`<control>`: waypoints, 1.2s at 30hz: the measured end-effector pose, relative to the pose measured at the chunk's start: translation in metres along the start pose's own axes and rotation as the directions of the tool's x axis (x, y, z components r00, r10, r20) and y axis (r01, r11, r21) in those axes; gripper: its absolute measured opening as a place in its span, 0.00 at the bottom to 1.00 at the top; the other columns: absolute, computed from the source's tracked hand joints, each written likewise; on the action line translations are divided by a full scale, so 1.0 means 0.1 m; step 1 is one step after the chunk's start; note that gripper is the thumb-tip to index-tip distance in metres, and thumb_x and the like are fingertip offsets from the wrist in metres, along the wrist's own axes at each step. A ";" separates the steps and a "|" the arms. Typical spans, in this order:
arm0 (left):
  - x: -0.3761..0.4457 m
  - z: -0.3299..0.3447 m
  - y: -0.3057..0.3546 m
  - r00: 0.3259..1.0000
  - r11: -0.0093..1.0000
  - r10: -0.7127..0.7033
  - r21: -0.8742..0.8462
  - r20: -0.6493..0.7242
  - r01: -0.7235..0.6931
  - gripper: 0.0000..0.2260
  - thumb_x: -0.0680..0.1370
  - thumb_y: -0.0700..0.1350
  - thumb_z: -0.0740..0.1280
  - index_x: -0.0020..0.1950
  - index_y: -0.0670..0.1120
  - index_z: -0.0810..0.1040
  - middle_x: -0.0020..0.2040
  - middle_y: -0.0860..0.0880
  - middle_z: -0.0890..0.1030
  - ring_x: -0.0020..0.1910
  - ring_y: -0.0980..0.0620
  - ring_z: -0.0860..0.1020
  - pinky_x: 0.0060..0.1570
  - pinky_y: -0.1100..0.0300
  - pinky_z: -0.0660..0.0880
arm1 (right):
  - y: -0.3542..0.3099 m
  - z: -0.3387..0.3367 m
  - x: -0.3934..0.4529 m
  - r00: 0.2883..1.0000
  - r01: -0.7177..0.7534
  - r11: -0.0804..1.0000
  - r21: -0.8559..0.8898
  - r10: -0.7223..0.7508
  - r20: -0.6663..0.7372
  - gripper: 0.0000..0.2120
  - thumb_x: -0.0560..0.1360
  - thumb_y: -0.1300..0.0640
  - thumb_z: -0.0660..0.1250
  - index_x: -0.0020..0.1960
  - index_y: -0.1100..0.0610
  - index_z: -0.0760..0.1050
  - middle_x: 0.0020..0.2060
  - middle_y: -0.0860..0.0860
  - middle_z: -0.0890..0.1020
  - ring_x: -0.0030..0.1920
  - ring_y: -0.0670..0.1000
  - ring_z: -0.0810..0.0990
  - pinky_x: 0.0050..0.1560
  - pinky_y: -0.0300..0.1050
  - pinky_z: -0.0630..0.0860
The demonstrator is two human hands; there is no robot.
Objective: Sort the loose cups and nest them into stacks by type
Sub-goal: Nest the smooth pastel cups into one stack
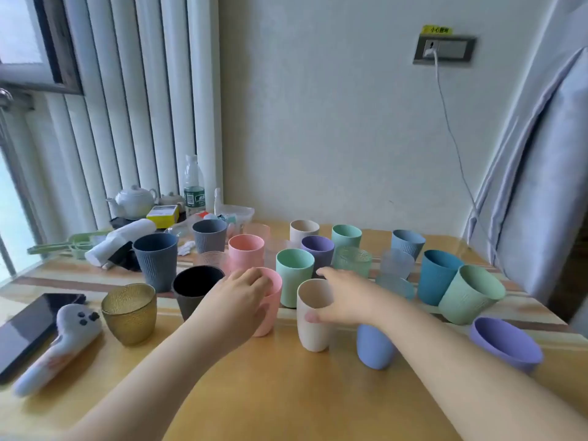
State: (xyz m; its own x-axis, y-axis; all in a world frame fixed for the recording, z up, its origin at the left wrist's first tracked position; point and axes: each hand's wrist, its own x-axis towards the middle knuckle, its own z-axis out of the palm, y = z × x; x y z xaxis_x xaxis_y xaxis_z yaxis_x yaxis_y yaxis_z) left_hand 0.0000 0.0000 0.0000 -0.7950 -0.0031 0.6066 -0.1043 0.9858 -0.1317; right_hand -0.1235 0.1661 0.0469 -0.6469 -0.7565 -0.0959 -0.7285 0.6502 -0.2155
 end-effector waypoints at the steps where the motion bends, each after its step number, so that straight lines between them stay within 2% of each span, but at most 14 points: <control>1: 0.03 0.06 -0.03 1.000 1.000 -0.001 -0.022 0.003 0.001 0.18 0.57 0.45 0.79 0.43 0.48 0.78 0.39 0.51 0.82 0.34 0.49 0.80 0.28 0.62 0.75 | 0.01 -0.01 0.03 1.000 -0.008 1.000 0.020 0.008 0.005 0.42 0.65 0.36 0.68 0.71 0.54 0.58 0.67 0.52 0.68 0.65 0.53 0.68 0.57 0.48 0.71; 3: 0.04 0.17 -0.05 0.999 0.998 -0.014 -0.061 0.049 0.017 0.14 0.59 0.44 0.78 0.42 0.48 0.79 0.37 0.52 0.81 0.35 0.49 0.80 0.28 0.63 0.76 | 0.07 0.00 0.06 1.000 -0.011 0.999 0.050 0.010 0.016 0.40 0.64 0.37 0.69 0.69 0.53 0.60 0.66 0.51 0.68 0.65 0.52 0.69 0.60 0.48 0.70; 5: 0.04 0.27 -0.08 0.996 0.999 -0.007 -0.048 0.092 0.011 0.13 0.58 0.43 0.78 0.37 0.49 0.78 0.31 0.53 0.79 0.30 0.52 0.78 0.25 0.66 0.71 | 0.10 0.03 0.09 1.000 -0.009 0.998 0.062 0.008 0.018 0.40 0.63 0.38 0.70 0.69 0.52 0.60 0.64 0.49 0.67 0.63 0.50 0.68 0.61 0.47 0.70; 7: 0.04 0.33 -0.08 0.996 0.999 0.000 -0.037 0.087 0.003 0.14 0.56 0.41 0.78 0.32 0.49 0.74 0.26 0.55 0.75 0.24 0.53 0.75 0.24 0.67 0.63 | 0.13 0.04 0.10 1.000 0.001 0.994 0.114 0.001 -0.022 0.38 0.62 0.39 0.72 0.67 0.49 0.62 0.59 0.46 0.68 0.58 0.47 0.69 0.58 0.45 0.71; 9: 0.03 0.35 -0.08 0.998 0.998 0.008 -0.062 0.067 -0.004 0.13 0.58 0.40 0.76 0.31 0.49 0.72 0.24 0.54 0.74 0.22 0.53 0.74 0.25 0.67 0.60 | 0.16 -0.03 0.10 0.994 0.013 0.976 0.217 0.010 -0.105 0.36 0.61 0.42 0.73 0.65 0.47 0.65 0.55 0.44 0.68 0.55 0.45 0.70 0.54 0.43 0.72; 11: 0.03 0.35 -0.10 0.999 0.997 0.013 -0.073 0.038 -0.011 0.09 0.60 0.41 0.72 0.30 0.48 0.72 0.24 0.54 0.73 0.22 0.53 0.73 0.23 0.67 0.62 | 0.20 -0.18 0.09 0.979 0.048 0.945 0.323 0.020 -0.202 0.35 0.62 0.43 0.73 0.66 0.47 0.66 0.58 0.44 0.69 0.56 0.45 0.70 0.53 0.41 0.70; 13: 0.03 0.34 -0.12 1.000 0.997 0.015 -0.077 0.022 -0.014 0.05 0.62 0.43 0.69 0.30 0.48 0.73 0.24 0.55 0.73 0.22 0.54 0.73 0.23 0.67 0.65 | 0.22 -0.36 0.11 0.939 0.103 0.919 0.380 0.036 -0.341 0.35 0.63 0.43 0.73 0.67 0.48 0.67 0.62 0.46 0.70 0.60 0.46 0.70 0.55 0.40 0.67; 15: 0.03 0.33 -0.13 1.000 0.994 0.017 -0.110 0.024 -0.014 0.05 0.63 0.43 0.70 0.31 0.49 0.75 0.26 0.54 0.74 0.24 0.53 0.74 0.23 0.67 0.67 | 0.20 -0.52 0.16 0.882 0.158 0.895 0.417 0.062 -0.467 0.35 0.64 0.43 0.73 0.68 0.49 0.66 0.64 0.48 0.70 0.63 0.47 0.70 0.59 0.40 0.66; 18: 0.02 0.28 -0.12 1.000 0.991 0.005 -0.137 0.023 -0.002 0.08 0.61 0.43 0.75 0.36 0.50 0.78 0.29 0.55 0.76 0.27 0.54 0.76 0.24 0.67 0.69 | 0.09 -0.62 0.33 0.843 0.194 0.882 0.429 0.073 -0.532 0.38 0.65 0.43 0.73 0.70 0.52 0.63 0.66 0.50 0.69 0.66 0.49 0.68 0.63 0.42 0.65; 22: 0.00 0.20 -0.09 0.999 0.987 -0.021 -0.158 0.038 0.026 0.14 0.60 0.45 0.77 0.41 0.51 0.78 0.37 0.56 0.79 0.34 0.54 0.78 0.29 0.67 0.73 | -0.06 -0.53 0.61 0.884 0.134 0.921 0.365 0.055 -0.464 0.40 0.65 0.43 0.73 0.72 0.53 0.61 0.69 0.52 0.66 0.68 0.50 0.65 0.64 0.43 0.63; 26: -0.03 0.14 -0.14 0.996 0.974 -0.071 -0.209 0.058 0.082 0.13 0.64 0.45 0.75 0.46 0.49 0.77 0.43 0.52 0.78 0.39 0.49 0.79 0.32 0.59 0.78 | -0.13 -0.30 0.83 0.943 0.067 0.943 0.326 0.047 -0.329 0.40 0.65 0.42 0.72 0.71 0.54 0.61 0.70 0.52 0.64 0.70 0.51 0.63 0.64 0.42 0.63; 29: -0.05 0.12 -0.16 0.992 0.969 -0.105 -0.217 0.076 0.119 0.13 0.66 0.46 0.73 0.48 0.49 0.77 0.46 0.51 0.78 0.42 0.49 0.78 0.34 0.57 0.79 | -0.14 -0.15 0.92 0.958 0.032 0.949 0.315 0.061 -0.282 0.41 0.66 0.41 0.70 0.72 0.53 0.59 0.72 0.52 0.62 0.71 0.52 0.62 0.64 0.44 0.63; 34: -0.07 0.16 -0.16 0.990 0.957 -0.116 -0.257 0.083 0.133 0.09 0.67 0.47 0.71 0.45 0.49 0.77 0.45 0.52 0.78 0.43 0.50 0.78 0.35 0.56 0.79 | -0.14 -0.13 0.95 0.966 0.026 0.957 0.290 0.050 -0.255 0.43 0.67 0.39 0.69 0.74 0.54 0.55 0.72 0.53 0.61 0.72 0.54 0.58 0.68 0.47 0.61; 36: -0.09 0.18 -0.15 0.991 0.956 -0.111 -0.266 0.069 0.125 0.07 0.66 0.47 0.70 0.42 0.50 0.77 0.43 0.53 0.78 0.40 0.51 0.78 0.34 0.60 0.78 | -0.13 -0.15 0.95 0.975 0.021 0.957 0.290 0.045 -0.220 0.45 0.67 0.38 0.69 0.74 0.55 0.53 0.73 0.53 0.60 0.73 0.54 0.56 0.69 0.48 0.59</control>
State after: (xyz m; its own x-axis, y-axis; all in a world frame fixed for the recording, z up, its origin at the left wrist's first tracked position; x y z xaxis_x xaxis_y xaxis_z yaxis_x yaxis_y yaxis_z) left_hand -0.0024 -0.0179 -0.0172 -0.8178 -0.1237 0.5620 -0.0403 0.9865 0.1585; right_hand -0.1788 0.0865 0.0555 -0.7125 -0.6929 0.1103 -0.6454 0.5856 -0.4905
